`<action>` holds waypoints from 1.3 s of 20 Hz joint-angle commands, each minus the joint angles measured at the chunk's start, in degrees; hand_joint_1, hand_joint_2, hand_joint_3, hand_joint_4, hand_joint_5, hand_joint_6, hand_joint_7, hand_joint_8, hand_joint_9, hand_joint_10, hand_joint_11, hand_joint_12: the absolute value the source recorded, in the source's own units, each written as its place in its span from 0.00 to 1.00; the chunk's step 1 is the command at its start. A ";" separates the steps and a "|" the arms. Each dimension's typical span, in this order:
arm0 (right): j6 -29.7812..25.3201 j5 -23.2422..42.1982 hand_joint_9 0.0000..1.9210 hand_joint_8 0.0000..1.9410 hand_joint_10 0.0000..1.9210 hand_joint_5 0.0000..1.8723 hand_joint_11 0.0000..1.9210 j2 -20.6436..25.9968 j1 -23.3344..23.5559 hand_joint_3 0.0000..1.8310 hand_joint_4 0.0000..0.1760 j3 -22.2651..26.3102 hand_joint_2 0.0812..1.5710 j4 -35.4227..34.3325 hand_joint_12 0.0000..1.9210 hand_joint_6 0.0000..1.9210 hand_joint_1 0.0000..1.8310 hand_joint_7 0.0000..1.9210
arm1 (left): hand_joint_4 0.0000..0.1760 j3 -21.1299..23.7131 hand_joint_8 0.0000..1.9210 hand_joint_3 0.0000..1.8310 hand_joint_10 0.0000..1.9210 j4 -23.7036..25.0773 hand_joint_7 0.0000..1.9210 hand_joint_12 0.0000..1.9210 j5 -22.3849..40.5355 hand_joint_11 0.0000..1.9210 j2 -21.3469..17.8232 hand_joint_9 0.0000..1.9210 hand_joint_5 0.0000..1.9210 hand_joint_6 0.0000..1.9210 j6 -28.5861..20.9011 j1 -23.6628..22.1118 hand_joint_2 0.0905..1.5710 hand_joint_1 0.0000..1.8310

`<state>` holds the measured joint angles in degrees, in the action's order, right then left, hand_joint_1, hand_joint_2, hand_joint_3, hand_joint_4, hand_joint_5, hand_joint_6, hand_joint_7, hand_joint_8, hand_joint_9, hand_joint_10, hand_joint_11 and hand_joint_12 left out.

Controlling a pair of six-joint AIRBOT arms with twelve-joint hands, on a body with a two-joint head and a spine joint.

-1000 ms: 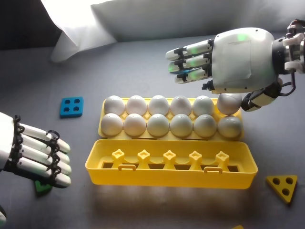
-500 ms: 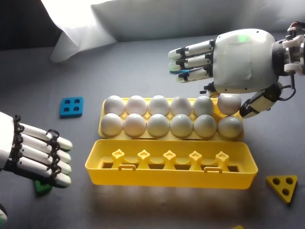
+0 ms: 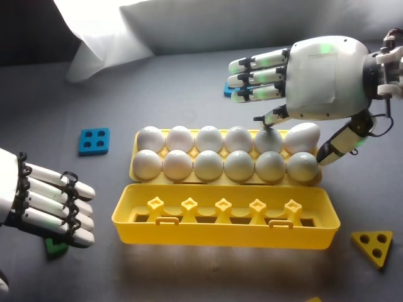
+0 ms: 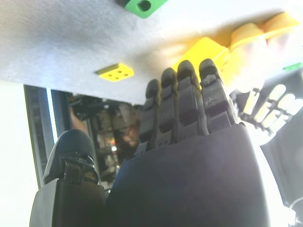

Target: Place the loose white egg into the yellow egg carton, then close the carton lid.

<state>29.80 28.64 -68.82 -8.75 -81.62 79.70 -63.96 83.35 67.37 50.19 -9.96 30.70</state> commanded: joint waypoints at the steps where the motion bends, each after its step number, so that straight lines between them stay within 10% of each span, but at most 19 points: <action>1: 0.27 3.84 0.00 0.00 0.00 0.19 0.00 0.38 -0.02 0.00 1.00 0.44 0.49 -3.22 0.00 0.00 0.26 0.05 | 0.00 -0.16 0.00 0.00 0.00 -3.54 0.10 0.02 3.16 0.02 -0.99 0.08 0.09 0.01 -0.08 -0.35 0.79 0.00; 11: -10.58 0.54 0.00 0.00 0.00 0.06 0.00 3.78 6.43 0.00 0.03 0.43 0.49 -6.76 0.00 0.00 0.24 0.01 | 0.00 4.18 0.00 0.00 0.00 -2.30 0.10 0.01 -0.39 0.02 -0.83 0.07 0.09 0.00 1.73 2.30 0.79 0.00; 21: -52.85 1.70 0.00 0.00 0.00 0.00 0.00 14.33 12.70 0.00 0.00 2.54 0.51 12.56 0.00 0.00 0.19 0.00 | 0.00 7.97 0.00 0.00 0.00 -2.23 0.09 0.03 -5.50 0.01 -0.26 0.07 0.08 0.00 2.31 2.85 0.78 0.00; 26: -57.48 3.65 0.00 0.00 0.00 0.00 0.00 22.90 10.74 0.00 0.00 9.41 0.51 13.35 0.00 0.00 0.19 0.00 | 0.00 8.97 0.00 0.00 0.00 -2.24 0.09 0.02 -7.05 0.00 0.05 0.06 0.08 0.00 2.10 2.41 0.79 0.00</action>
<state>-28.27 32.18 -45.76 1.48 -71.20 96.33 -54.78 84.29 57.34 50.63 -7.64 33.23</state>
